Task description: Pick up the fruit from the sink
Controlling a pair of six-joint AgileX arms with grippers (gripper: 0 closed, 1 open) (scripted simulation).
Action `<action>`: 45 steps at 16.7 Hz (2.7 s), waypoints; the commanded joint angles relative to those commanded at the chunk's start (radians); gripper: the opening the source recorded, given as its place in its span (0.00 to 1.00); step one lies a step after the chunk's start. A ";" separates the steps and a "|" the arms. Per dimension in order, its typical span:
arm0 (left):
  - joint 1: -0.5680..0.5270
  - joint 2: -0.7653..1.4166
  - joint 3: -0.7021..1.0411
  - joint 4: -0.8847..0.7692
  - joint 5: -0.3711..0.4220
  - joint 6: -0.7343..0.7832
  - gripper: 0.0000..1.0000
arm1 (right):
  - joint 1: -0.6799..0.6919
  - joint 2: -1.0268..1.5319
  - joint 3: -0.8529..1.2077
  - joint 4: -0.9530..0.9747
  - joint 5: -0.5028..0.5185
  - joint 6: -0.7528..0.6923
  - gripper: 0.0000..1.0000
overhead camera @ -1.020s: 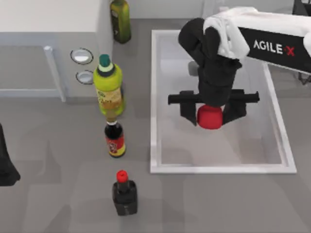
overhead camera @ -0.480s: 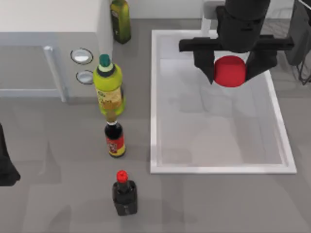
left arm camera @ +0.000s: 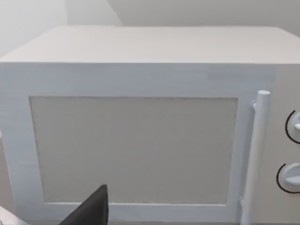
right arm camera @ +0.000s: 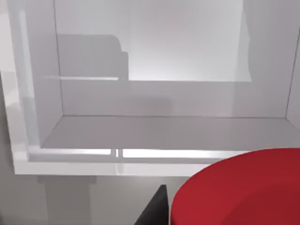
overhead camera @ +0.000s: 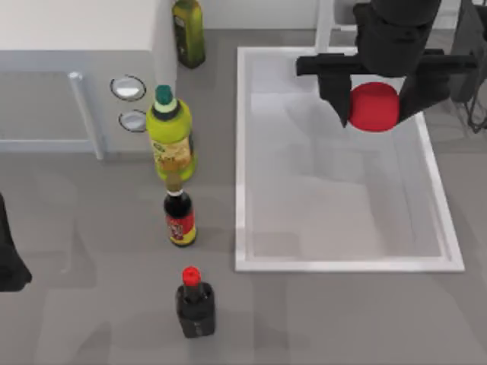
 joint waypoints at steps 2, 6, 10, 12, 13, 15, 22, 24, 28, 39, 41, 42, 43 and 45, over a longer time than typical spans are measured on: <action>0.000 0.000 0.000 0.000 0.000 0.000 1.00 | -0.071 -0.051 -0.076 0.024 -0.003 -0.071 0.00; 0.000 0.000 0.000 0.000 0.000 0.000 1.00 | -0.275 -0.193 -0.319 0.089 -0.012 -0.273 0.00; 0.000 0.000 0.000 0.000 0.000 0.000 1.00 | -0.468 -0.326 -0.530 0.151 -0.021 -0.464 0.00; 0.000 0.000 0.000 0.000 0.000 0.000 1.00 | -0.511 -0.361 -0.573 0.167 -0.023 -0.507 0.00; 0.000 0.000 0.000 0.000 0.000 0.000 1.00 | -0.516 -0.365 -0.579 0.169 -0.023 -0.512 0.00; 0.000 0.000 0.000 0.000 0.000 0.000 1.00 | -0.516 -0.365 -0.579 0.169 -0.023 -0.512 0.00; 0.000 0.000 0.000 0.000 0.000 0.000 1.00 | -0.512 -0.337 -0.719 0.335 -0.023 -0.509 0.00; 0.000 0.000 0.000 0.000 0.000 0.000 1.00 | -0.512 -0.322 -0.804 0.452 -0.023 -0.508 0.00; 0.000 0.000 0.000 0.000 0.000 0.000 1.00 | -0.512 -0.297 -0.927 0.587 -0.023 -0.507 0.00; 0.000 0.000 0.000 0.000 0.000 0.000 1.00 | -0.512 -0.295 -0.933 0.594 -0.023 -0.507 0.53; 0.000 0.000 0.000 0.000 0.000 0.000 1.00 | -0.512 -0.295 -0.933 0.594 -0.023 -0.507 0.68; 0.000 0.000 0.000 0.000 0.000 0.000 1.00 | -0.512 -0.295 -0.933 0.594 -0.023 -0.507 0.75; 0.000 0.000 0.000 0.000 0.000 0.000 1.00 | -0.512 -0.295 -0.933 0.594 -0.023 -0.507 0.83; 0.000 0.000 0.000 0.000 0.000 0.000 1.00 | -0.512 -0.295 -0.933 0.594 -0.023 -0.507 0.98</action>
